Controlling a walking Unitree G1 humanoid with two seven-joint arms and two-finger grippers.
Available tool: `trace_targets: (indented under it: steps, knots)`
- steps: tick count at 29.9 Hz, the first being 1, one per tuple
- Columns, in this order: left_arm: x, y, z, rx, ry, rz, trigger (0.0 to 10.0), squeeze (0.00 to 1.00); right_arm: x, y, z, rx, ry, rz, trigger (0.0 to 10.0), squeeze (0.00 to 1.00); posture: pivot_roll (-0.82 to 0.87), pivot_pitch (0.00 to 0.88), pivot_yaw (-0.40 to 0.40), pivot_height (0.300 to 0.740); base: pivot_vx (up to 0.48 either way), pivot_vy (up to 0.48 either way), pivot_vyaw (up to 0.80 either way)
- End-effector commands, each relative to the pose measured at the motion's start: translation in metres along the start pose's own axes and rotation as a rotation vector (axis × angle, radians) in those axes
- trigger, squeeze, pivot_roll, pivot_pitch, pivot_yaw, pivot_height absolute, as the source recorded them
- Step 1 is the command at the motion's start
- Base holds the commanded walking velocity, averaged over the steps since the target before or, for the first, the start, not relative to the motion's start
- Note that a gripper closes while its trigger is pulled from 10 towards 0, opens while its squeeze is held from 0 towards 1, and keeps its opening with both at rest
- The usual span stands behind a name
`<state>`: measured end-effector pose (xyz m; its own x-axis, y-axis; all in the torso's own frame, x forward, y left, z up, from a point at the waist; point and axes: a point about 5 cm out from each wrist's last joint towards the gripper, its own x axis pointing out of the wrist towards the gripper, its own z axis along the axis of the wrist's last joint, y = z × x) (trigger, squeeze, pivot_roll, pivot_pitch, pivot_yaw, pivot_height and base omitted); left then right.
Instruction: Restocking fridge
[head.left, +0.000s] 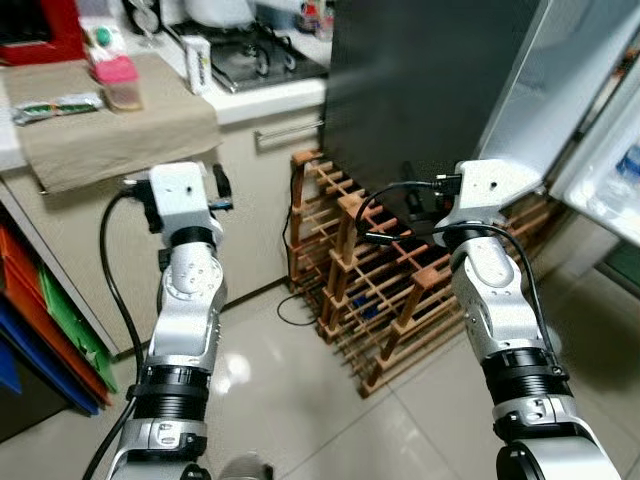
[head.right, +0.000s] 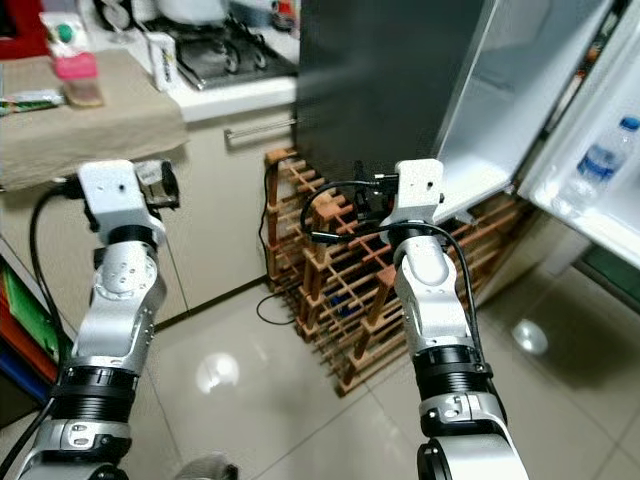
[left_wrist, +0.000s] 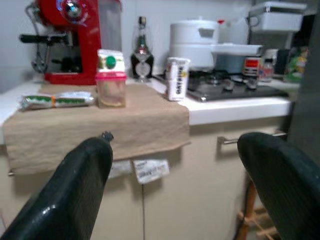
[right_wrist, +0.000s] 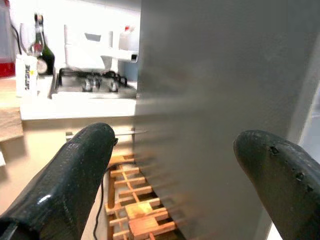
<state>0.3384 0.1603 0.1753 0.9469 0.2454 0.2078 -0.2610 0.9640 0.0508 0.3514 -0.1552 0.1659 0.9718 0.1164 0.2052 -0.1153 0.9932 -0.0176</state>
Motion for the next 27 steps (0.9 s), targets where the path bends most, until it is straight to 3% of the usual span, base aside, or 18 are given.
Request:
trace_targets:
  steps: [1, 2, 7, 21, 23, 24, 27]
  knots:
    - [0.001, 0.005, -0.006, 0.03, 0.024, -0.02, 10.0, 0.0, 0.001, 0.004, -0.001, 0.007, 0.0, 0.01, 10.0, 0.29, -0.05, 0.006, -0.035, 0.74, 0.0, 0.0, 0.69]
    - [0.0, 0.003, -0.008, -0.027, 0.038, -0.038, 10.0, 0.0, 0.001, 0.004, 0.0, 0.014, -0.003, 0.006, 10.0, 0.29, -0.05, 0.006, -0.035, 0.74, 0.0, 0.0, 0.65]
    - [0.0, 0.001, -0.006, -0.013, 0.027, -0.036, 10.0, 0.0, 0.001, 0.005, 0.001, 0.014, -0.009, 0.009, 10.0, 0.3, -0.05, 0.004, -0.032, 0.74, 0.0, 0.0, 0.65]
    - [0.003, -0.002, -0.007, 0.001, 0.036, -0.052, 10.0, 0.0, 0.001, 0.006, 0.001, 0.008, -0.023, 0.006, 10.0, 0.41, -0.05, 0.005, -0.02, 0.74, 0.358, -0.283, 0.64]
    - [0.003, -0.002, -0.006, -0.007, 0.031, -0.059, 10.0, 0.0, 0.0, 0.006, 0.001, 0.015, -0.03, 0.005, 10.0, 0.41, -0.05, 0.005, -0.02, 0.74, 0.251, 0.0, 0.64]
    - [0.003, -0.003, -0.005, -0.03, 0.027, -0.069, 10.0, 0.0, 0.0, 0.006, 0.0, 0.017, -0.022, 0.003, 10.0, 0.32, -0.05, 0.006, -0.019, 0.74, 0.0, 0.0, 0.0]
    - [0.0, -0.007, -0.003, -0.02, 0.008, -0.101, 10.0, 0.0, 0.0, 0.004, -0.001, 0.006, -0.007, -0.014, 10.0, 0.29, -0.05, 0.008, -0.017, 0.74, 0.0, 0.0, 0.0]
